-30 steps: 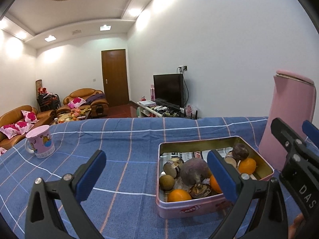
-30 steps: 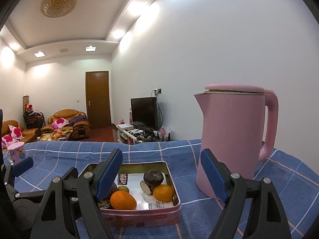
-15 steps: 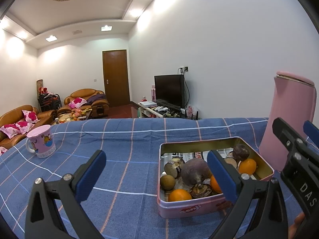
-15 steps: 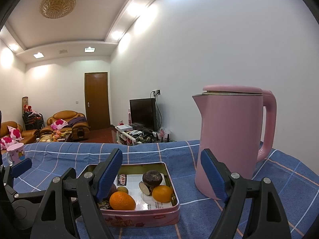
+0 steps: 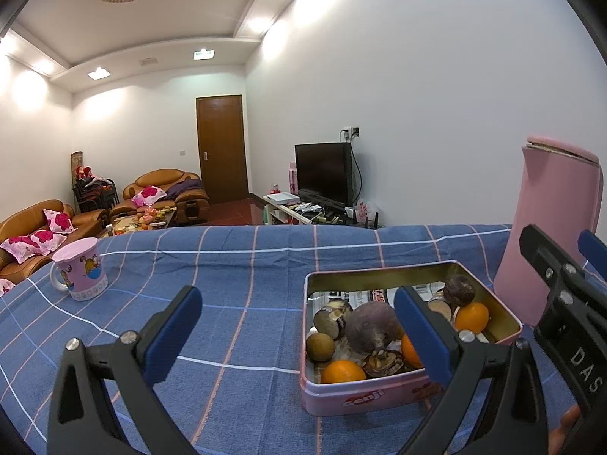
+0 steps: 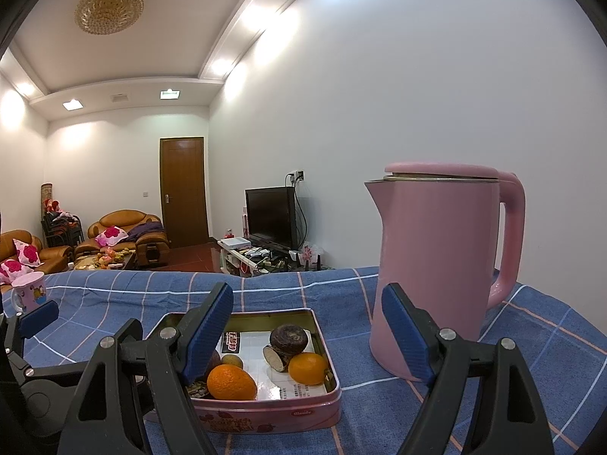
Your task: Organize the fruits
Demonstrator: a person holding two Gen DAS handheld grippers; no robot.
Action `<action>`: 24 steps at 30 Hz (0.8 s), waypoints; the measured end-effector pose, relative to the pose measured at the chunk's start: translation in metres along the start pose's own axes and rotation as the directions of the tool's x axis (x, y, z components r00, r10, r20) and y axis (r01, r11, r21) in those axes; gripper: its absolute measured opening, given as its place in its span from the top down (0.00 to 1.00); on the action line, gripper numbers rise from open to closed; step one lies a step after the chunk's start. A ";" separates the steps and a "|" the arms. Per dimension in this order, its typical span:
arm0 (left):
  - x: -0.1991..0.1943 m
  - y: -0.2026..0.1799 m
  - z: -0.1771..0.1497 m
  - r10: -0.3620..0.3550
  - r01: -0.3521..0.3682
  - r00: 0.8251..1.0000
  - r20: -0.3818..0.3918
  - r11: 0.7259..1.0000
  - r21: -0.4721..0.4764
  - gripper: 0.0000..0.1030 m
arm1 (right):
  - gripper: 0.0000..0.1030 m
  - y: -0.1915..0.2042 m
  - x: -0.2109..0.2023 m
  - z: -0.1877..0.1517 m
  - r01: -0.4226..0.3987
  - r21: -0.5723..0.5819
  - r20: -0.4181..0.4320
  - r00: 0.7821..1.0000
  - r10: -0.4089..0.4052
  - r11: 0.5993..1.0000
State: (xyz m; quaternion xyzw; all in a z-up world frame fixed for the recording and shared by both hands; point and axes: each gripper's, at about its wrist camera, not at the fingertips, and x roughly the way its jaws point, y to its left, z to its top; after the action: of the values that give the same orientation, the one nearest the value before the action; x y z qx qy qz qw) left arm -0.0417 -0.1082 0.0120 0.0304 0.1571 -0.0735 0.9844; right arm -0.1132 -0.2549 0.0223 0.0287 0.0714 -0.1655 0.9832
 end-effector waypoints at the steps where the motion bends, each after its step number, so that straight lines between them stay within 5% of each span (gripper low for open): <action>1: 0.000 0.000 0.000 0.000 0.000 1.000 0.000 1.000 0.000 0.00 | 0.20 0.000 0.000 0.000 0.001 0.001 0.000 1.000 -0.001 1.000; 24: 0.002 0.000 0.001 -0.009 0.009 1.000 -0.009 1.000 0.007 0.00 | 0.20 -0.001 0.002 0.000 0.004 0.007 -0.006 1.000 -0.004 1.000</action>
State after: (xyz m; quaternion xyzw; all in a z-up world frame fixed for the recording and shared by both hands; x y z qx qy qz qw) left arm -0.0398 -0.1090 0.0128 0.0336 0.1614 -0.0784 0.9832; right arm -0.1119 -0.2563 0.0221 0.0322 0.0737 -0.1677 0.9825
